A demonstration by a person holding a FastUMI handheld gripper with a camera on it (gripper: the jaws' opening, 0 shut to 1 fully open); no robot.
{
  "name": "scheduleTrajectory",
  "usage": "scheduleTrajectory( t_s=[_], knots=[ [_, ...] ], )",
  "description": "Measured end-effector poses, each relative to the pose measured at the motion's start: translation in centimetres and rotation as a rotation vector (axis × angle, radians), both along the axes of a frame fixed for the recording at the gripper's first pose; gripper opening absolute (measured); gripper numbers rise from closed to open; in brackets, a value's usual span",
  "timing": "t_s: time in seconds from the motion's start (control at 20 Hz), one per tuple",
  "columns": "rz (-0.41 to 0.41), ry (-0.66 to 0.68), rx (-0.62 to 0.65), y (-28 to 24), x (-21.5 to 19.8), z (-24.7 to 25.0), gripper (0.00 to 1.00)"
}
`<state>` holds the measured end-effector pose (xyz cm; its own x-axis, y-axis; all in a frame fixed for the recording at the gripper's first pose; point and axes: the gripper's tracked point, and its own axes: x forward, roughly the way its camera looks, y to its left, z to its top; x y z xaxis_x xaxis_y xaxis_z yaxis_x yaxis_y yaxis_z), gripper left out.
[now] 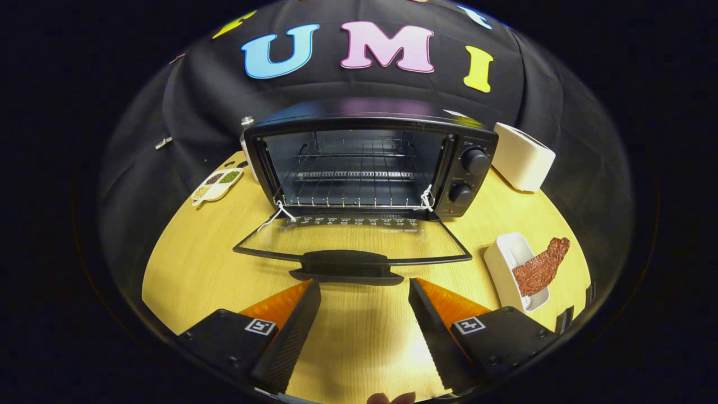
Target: Open the toaster oven, put the food inside, and close the toaster oven door.
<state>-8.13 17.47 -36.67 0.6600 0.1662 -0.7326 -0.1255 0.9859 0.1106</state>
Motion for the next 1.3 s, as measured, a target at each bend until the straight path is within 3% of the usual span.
scheduleTrajectory(
  t_s=[0.3, 0.6, 0.85, 1.3],
  knots=[
    [0.025, -0.048, 0.014, 0.7, 1.6, 1.3, 0.98],
    [0.024, 0.062, -0.002, 1.4, 0.8, -1.7, 0.98],
    [0.049, 0.054, -0.009, 1.1, 0.4, -1.8, 0.98],
    [0.095, 0.009, 0.09, -3.7, 0.0, 5.0, 0.98]
  ],
)
